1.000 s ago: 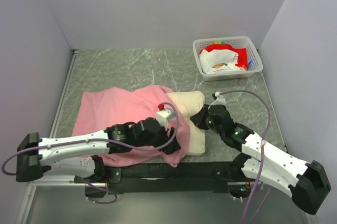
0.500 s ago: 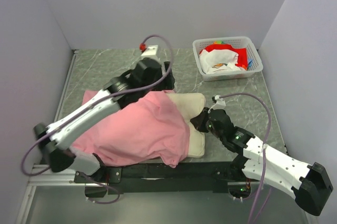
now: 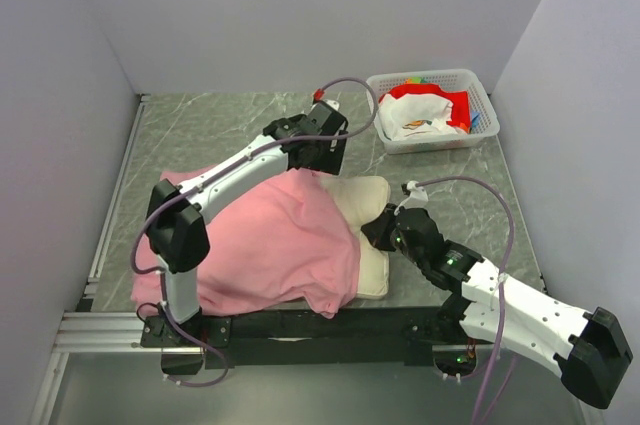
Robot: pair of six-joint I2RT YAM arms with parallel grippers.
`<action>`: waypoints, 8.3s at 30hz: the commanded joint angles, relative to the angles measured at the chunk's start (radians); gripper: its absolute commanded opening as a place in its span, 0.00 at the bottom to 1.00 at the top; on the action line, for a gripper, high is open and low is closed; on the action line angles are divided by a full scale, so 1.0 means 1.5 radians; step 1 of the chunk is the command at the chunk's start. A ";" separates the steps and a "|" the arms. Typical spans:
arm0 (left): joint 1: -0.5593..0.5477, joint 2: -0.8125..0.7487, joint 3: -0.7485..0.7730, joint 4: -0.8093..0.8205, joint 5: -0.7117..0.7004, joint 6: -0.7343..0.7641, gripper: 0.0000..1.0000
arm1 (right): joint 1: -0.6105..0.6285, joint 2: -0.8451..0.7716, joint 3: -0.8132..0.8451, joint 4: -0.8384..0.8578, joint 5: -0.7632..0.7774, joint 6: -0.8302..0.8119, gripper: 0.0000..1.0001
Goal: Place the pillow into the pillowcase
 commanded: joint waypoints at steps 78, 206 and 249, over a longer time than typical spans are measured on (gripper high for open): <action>-0.140 -0.273 -0.356 0.091 -0.014 -0.122 0.74 | 0.041 0.272 0.155 0.191 -0.039 0.049 0.00; 0.036 -0.331 -0.678 0.440 0.248 -0.197 0.01 | -0.120 0.142 0.162 -0.077 -0.027 -0.091 0.10; 0.017 -0.345 -0.681 0.453 0.253 -0.211 0.01 | 0.077 0.522 0.315 -0.025 0.177 -0.094 0.61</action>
